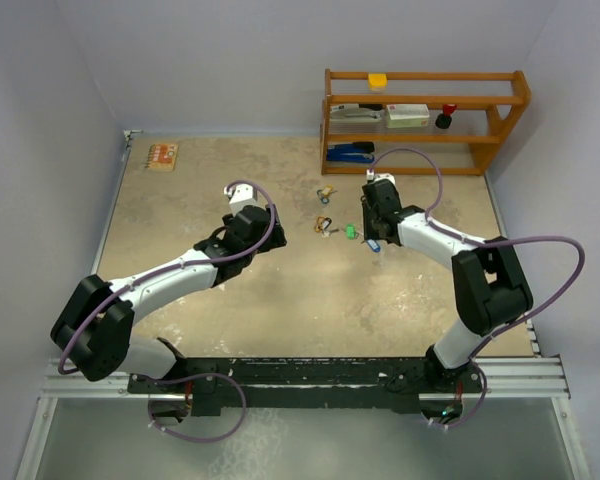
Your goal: Put the keys on the keyring
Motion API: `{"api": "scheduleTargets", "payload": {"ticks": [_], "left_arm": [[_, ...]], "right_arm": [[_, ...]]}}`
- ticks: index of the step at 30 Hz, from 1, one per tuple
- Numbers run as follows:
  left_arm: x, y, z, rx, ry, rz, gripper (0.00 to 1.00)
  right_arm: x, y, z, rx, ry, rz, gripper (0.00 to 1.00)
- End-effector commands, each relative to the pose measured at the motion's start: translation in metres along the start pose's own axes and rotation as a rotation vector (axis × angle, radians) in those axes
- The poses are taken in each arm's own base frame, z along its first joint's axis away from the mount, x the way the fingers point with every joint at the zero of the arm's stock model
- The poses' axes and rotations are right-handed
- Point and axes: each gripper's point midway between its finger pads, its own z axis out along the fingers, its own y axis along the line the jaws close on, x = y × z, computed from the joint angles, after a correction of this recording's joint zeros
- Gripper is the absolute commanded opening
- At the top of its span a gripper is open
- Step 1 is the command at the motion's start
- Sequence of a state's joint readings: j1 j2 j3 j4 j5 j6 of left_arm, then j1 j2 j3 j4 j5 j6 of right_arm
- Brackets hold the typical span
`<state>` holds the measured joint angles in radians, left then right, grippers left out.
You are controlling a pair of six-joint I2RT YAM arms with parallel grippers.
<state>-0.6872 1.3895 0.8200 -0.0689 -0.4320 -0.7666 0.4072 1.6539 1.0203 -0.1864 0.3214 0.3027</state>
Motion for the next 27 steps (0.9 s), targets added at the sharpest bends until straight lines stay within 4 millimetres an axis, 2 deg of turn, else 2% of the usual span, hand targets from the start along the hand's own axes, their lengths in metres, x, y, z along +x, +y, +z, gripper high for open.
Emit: {"api": "scheduleTargets", "payload": {"ticks": [1, 11, 27], "left_arm": [[-0.012, -0.007, 0.000, 0.023, -0.035, -0.024, 0.74], [-0.011, -0.006, 0.001, 0.017, -0.035, -0.021, 0.74], [-0.014, -0.007, 0.001, 0.015, -0.038, -0.015, 0.74]], "right_arm": [[-0.009, 0.002, 0.006, -0.013, -0.028, 0.005, 0.36], [-0.005, 0.001, 0.019, -0.016, -0.003, 0.007, 0.33], [-0.002, 0.000, 0.028, -0.025, 0.012, 0.013, 0.27]]}}
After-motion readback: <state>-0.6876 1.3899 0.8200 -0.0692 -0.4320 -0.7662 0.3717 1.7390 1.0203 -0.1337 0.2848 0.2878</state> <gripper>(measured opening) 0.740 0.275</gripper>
